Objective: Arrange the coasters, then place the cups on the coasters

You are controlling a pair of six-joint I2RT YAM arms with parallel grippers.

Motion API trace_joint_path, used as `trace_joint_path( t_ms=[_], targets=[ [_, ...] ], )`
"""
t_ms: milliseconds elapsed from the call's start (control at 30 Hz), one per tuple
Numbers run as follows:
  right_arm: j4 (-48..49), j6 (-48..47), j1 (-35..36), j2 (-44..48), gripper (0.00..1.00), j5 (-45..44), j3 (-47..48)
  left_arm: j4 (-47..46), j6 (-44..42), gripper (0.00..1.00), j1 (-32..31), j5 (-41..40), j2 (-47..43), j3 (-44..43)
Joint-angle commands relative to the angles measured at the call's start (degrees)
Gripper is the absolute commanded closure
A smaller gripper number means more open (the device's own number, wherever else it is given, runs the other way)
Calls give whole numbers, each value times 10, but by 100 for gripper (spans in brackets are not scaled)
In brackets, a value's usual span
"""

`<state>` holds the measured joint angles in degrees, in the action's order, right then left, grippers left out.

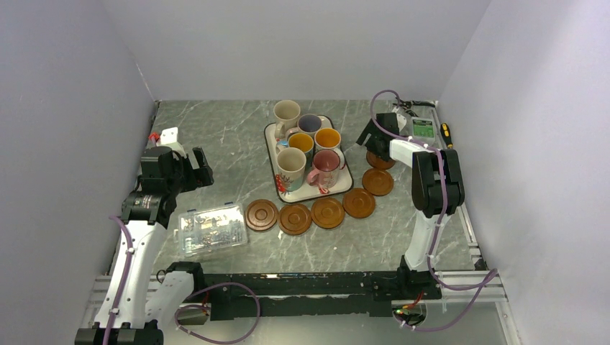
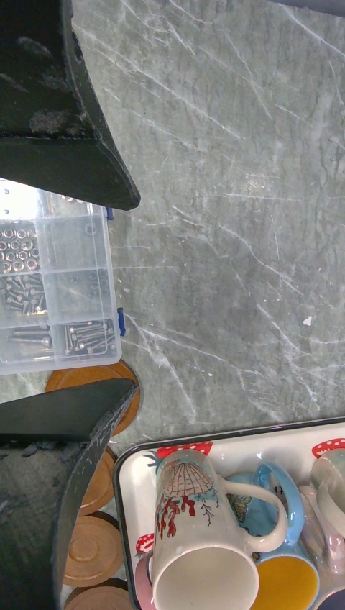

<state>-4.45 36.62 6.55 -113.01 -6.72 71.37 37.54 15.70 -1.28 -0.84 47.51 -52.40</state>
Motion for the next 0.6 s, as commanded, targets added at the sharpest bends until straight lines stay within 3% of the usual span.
trace_joint_path(
  t_ms=[0, 567],
  targets=[
    [-26, 9, 9, -17, 16, 21, -7, -13, -3, 6, -2, 9, -6, -12],
    [-28, 7, 18, -17, 15, 13, 11, -14, -4, 6, -4, 9, -6, -12]
  ],
)
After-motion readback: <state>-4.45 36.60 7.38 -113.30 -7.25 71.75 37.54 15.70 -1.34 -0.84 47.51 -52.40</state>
